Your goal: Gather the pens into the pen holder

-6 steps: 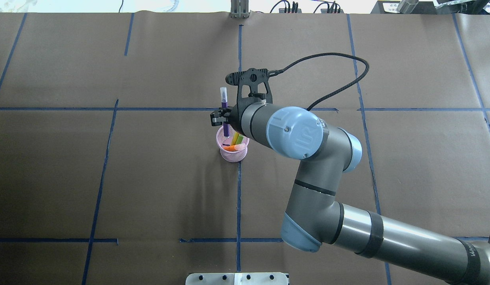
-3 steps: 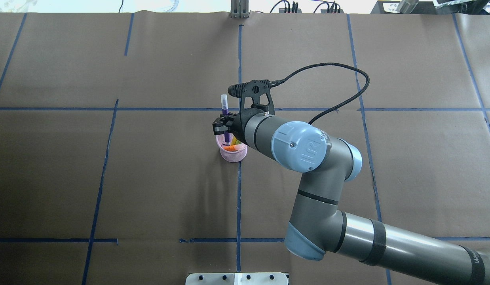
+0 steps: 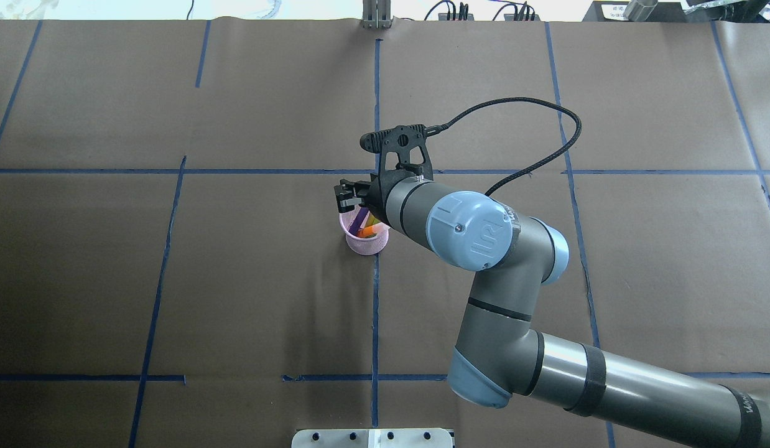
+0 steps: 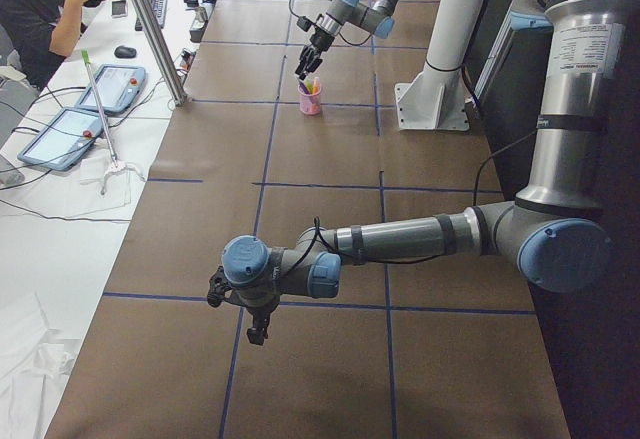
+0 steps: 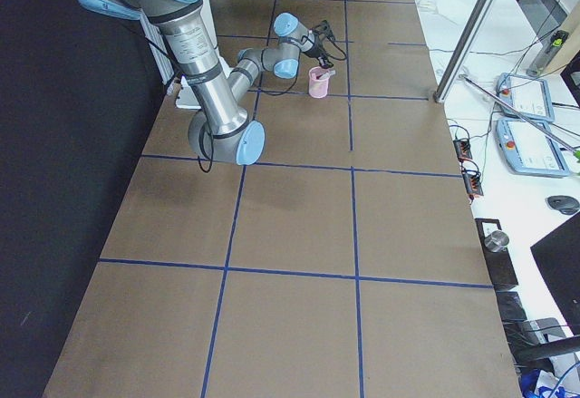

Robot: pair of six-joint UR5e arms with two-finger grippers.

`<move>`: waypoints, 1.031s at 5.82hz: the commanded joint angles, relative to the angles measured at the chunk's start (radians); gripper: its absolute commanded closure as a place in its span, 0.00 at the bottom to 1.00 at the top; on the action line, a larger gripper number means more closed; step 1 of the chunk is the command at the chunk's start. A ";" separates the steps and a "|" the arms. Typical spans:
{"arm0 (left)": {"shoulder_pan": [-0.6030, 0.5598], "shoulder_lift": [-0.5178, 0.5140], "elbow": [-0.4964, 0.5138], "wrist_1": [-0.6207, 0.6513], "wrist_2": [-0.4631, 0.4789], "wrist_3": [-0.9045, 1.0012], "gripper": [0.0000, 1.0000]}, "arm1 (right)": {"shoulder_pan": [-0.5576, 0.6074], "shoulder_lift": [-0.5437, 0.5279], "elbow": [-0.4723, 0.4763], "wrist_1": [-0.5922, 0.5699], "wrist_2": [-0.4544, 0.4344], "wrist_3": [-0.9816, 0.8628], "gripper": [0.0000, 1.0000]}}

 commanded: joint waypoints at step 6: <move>0.000 -0.014 0.000 0.003 0.001 0.000 0.00 | 0.450 -0.236 0.312 -0.528 0.610 -0.315 0.00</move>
